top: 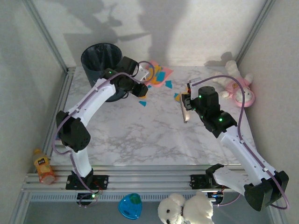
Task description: Sweep away the paper scraps from the table
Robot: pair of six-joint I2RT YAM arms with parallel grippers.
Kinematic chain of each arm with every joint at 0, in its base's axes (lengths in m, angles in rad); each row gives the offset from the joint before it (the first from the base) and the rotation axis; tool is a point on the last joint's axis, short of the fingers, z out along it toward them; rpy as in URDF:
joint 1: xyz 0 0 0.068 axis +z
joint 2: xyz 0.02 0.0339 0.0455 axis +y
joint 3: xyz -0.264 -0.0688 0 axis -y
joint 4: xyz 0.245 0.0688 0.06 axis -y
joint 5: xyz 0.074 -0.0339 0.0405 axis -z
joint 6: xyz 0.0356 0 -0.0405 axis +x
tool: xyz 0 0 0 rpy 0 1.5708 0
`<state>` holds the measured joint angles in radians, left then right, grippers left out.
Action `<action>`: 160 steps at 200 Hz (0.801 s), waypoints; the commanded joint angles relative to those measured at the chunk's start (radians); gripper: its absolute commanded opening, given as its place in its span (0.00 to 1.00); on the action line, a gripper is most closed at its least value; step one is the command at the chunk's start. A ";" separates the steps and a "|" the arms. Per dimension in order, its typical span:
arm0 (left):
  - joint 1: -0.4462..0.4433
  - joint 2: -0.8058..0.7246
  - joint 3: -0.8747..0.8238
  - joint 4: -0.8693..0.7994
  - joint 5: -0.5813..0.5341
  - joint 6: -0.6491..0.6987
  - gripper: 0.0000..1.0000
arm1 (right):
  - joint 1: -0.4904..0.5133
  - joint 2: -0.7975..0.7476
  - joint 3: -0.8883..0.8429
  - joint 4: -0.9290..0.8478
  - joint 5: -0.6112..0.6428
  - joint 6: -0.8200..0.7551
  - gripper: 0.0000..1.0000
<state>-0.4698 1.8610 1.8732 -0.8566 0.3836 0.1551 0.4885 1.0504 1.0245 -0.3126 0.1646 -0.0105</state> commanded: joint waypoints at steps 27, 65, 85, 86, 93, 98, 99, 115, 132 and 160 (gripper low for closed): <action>0.077 -0.055 0.096 0.046 0.168 -0.095 0.14 | -0.004 -0.021 0.006 0.001 0.007 0.010 0.00; 0.159 -0.073 0.113 0.122 0.311 -0.191 0.14 | -0.005 -0.018 0.007 -0.006 0.001 0.014 0.00; 0.198 -0.082 0.096 0.172 0.353 -0.243 0.13 | -0.004 -0.017 0.008 -0.008 -0.003 0.014 0.00; 0.201 -0.083 0.096 0.175 0.356 -0.245 0.13 | -0.005 -0.017 0.008 -0.008 -0.002 0.015 0.00; 0.213 -0.084 0.090 0.193 0.368 -0.262 0.13 | -0.004 -0.017 0.008 -0.009 -0.003 0.015 0.00; 0.221 -0.086 0.085 0.206 0.376 -0.274 0.13 | -0.005 -0.016 0.008 -0.008 -0.004 0.015 0.00; 0.224 -0.086 0.084 0.208 0.377 -0.277 0.13 | -0.005 -0.016 0.008 -0.008 -0.005 0.015 0.00; 0.251 -0.091 0.069 0.253 0.407 -0.325 0.13 | -0.004 -0.012 0.007 -0.009 -0.003 0.014 0.00; 0.282 -0.097 0.047 0.309 0.447 -0.383 0.13 | -0.004 -0.010 0.009 -0.013 -0.003 0.014 0.00; 0.330 -0.097 0.017 0.398 0.491 -0.504 0.13 | -0.005 -0.007 0.009 -0.015 -0.002 0.014 0.00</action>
<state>-0.1795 1.7977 1.9194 -0.5877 0.7895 -0.2104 0.4885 1.0508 1.0245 -0.3428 0.1608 -0.0097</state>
